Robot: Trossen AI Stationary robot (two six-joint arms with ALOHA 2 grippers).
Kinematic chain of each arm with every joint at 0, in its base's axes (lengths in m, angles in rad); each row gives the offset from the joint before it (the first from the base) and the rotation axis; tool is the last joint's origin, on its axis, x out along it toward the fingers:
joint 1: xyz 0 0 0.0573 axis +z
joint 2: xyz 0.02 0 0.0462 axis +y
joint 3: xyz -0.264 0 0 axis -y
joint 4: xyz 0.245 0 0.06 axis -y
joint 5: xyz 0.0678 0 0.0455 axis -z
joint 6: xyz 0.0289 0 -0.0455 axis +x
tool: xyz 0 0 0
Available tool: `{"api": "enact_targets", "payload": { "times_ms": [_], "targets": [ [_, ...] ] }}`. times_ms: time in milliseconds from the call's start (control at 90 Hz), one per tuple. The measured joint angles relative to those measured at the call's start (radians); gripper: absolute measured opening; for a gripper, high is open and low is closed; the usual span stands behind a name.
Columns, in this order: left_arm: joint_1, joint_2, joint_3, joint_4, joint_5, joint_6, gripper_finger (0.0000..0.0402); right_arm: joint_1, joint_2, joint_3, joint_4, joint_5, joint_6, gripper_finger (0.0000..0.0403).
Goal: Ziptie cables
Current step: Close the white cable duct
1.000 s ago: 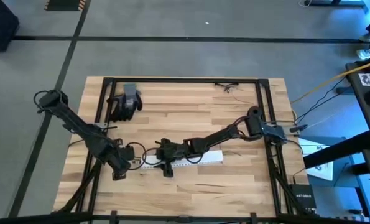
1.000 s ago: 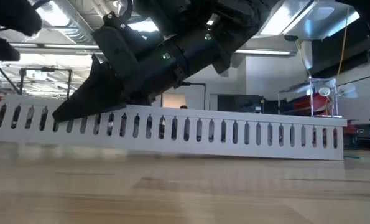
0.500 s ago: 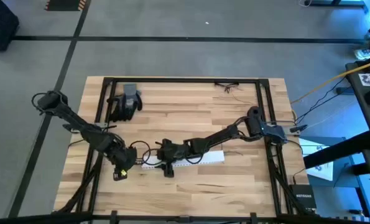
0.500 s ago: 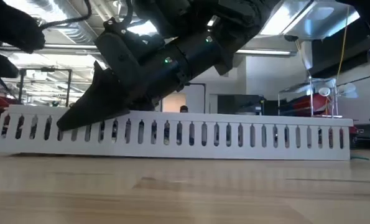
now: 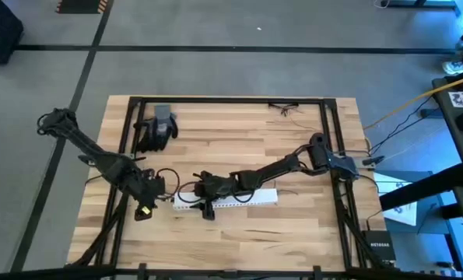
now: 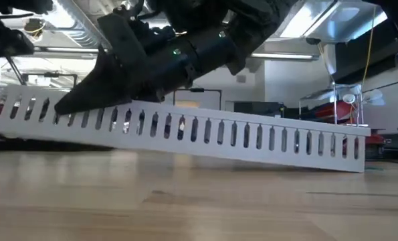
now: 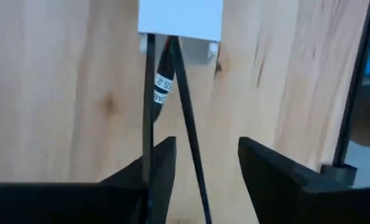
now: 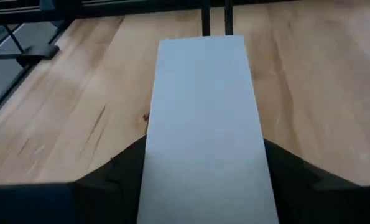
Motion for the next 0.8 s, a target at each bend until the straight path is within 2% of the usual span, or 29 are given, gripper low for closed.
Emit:
{"api": "enact_targets", "payload": {
  "times_ms": [233, 367, 611, 800],
  "targets": [
    [-0.021, 0.031, 0.001, 0.030, -0.163, -0.013, 0.0162, 0.000, 0.001, -0.001, -0.002, -0.007, 0.034, 0.0227],
    [-0.021, 0.079, -0.007, 0.096, -0.173, 0.009, 0.0168, 0.001, 0.005, -0.004, -0.009, -0.021, 0.038, 0.0242],
    [-0.031, 0.157, -0.011, 0.131, -0.179, 0.028, 0.0166, -0.010, -0.026, 0.085, -0.154, -0.067, 0.000, 0.0317],
    [-0.031, 0.170, -0.011, 0.142, -0.213, 0.007, 0.0162, -0.011, -0.040, 0.176, -0.112, 0.016, -0.078, 0.0330]
  ]
}}
